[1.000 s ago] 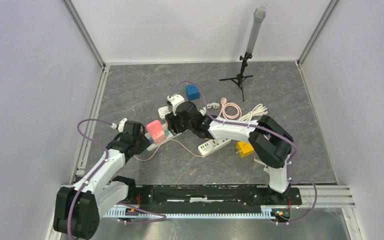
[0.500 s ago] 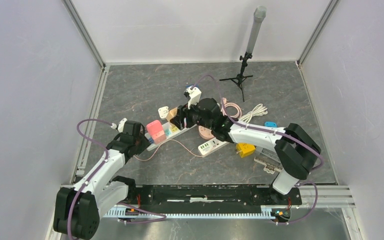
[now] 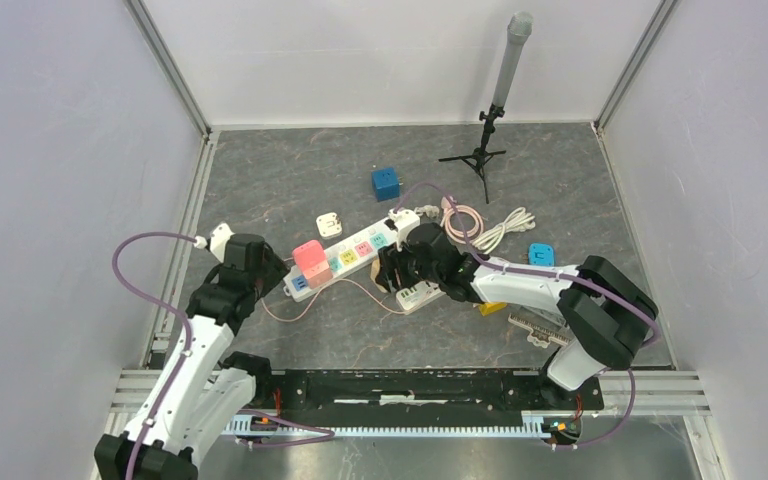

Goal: Pull the plug off the socket

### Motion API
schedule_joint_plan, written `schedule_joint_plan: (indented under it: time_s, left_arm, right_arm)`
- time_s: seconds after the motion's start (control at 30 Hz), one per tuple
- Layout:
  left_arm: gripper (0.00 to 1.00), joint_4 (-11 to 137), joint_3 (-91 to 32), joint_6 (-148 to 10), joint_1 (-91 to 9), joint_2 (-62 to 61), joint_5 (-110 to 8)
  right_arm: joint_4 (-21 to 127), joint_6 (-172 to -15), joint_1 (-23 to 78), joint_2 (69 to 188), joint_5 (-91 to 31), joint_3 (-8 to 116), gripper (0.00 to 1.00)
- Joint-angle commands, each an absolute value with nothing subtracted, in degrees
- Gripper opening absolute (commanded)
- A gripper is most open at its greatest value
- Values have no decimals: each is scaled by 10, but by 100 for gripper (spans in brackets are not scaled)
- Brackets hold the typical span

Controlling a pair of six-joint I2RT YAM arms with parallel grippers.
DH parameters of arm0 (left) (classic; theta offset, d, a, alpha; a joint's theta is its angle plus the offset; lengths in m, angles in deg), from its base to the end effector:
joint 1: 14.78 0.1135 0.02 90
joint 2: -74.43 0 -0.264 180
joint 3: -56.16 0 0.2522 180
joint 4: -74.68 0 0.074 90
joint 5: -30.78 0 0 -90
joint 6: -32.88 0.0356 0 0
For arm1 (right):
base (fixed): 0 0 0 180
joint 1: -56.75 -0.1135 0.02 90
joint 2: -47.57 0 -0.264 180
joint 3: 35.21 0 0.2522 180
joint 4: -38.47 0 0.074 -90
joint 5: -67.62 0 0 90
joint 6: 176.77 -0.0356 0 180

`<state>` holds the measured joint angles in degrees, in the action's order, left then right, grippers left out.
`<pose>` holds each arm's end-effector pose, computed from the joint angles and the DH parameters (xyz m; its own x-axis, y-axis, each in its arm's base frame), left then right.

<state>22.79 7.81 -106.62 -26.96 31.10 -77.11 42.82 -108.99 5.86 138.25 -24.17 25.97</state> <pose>0.1518 -0.0216 0.2380 -0.4599 -0.6410 -0.6145 -0.5454 0.7500 -0.3743 0.2096 0.2596 0.1923 -0.6248 -0.1693 -0.7622 -0.6002 0.7285 0.3302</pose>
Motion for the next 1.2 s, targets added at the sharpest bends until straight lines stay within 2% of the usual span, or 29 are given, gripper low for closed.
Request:
schedule_joint_plan:
  time_s: [0.0, 0.23, 0.4, 0.5, 0.63, 0.7, 0.8, 0.87, 1.17]
  left_arm:
    - [68, 191, 47, -1042, -266, 333, -801]
    - [80, 187, 18, -1017, -266, 360, -774]
    - [90, 185, -9, -979, -267, 360, -742]
    - [93, 176, -19, -967, -266, 362, -741]
    - [94, 167, -32, -952, -266, 364, -748]
    - [91, 167, -36, -946, -266, 365, -744]
    - [79, 186, -32, -948, -266, 368, -711]
    - [76, 194, -32, -955, -266, 362, -692]
    - [73, 175, -45, -953, -254, 297, -669]
  right_arm:
    - [427, -1085, 58, 1370, -255, 258, 42]
    - [472, -1062, 58, 1395, -242, 303, 73]
    - [465, -1045, 58, 1383, -234, 310, 88]
    - [458, -1024, 58, 1372, -241, 322, 90]
    - [378, -1007, 58, 1362, -306, 325, 90]
    - [322, -1008, 57, 1374, -360, 331, 90]
    - [244, -1026, 57, 1414, -436, 357, 88]
    - [195, -1042, 57, 1440, -464, 371, 87]
    - [100, -1059, 57, 1562, -536, 459, 79]
